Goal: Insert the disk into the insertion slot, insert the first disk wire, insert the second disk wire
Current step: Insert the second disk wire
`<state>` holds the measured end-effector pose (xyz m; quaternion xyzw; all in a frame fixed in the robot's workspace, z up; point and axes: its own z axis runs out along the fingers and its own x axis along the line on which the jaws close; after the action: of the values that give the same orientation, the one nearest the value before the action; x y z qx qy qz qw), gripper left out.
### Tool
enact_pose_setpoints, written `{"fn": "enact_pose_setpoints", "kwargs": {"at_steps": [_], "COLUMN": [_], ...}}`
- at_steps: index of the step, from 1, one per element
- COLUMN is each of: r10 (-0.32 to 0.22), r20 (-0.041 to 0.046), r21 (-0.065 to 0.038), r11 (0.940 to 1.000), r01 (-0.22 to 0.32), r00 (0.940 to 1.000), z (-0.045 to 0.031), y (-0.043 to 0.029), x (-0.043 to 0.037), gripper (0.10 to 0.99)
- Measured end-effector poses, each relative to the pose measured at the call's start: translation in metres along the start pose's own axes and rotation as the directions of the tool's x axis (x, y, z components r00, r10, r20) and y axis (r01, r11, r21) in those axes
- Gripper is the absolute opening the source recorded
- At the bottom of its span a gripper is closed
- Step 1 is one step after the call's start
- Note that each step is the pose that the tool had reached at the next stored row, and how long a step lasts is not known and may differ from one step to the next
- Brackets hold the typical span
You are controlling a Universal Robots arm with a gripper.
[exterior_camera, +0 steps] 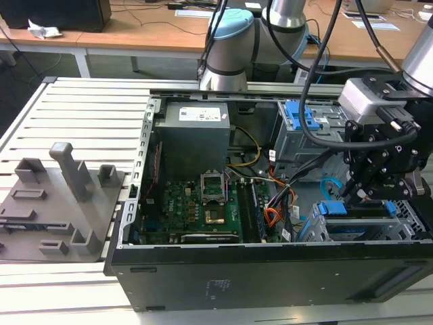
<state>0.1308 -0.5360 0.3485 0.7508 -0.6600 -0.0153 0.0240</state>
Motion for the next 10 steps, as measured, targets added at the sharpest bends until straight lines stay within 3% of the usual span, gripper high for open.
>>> {"fn": "enact_pose_setpoints", "kwargs": {"at_steps": [4, 6, 8, 10], "r10": [0.013, 0.069, 0.124, 0.187], "r20": [0.0009, 0.0039, 0.0070, 0.0104], "r21": [0.000, -0.001, -0.001, -0.003], "r11": [0.9999, 0.9976, 0.9923, 0.9823], "r01": [-0.013, -0.069, -0.124, -0.187], "r00": [0.9999, 0.9976, 0.9923, 0.9822], "z": [0.0001, 0.0001, 0.0002, 0.0003], "y": [-0.0001, -0.0001, -0.0001, -0.0001], "x": [0.0000, 0.0000, 0.0000, 0.0000], "gripper": [0.161, 0.161, 0.161, 0.161]}}
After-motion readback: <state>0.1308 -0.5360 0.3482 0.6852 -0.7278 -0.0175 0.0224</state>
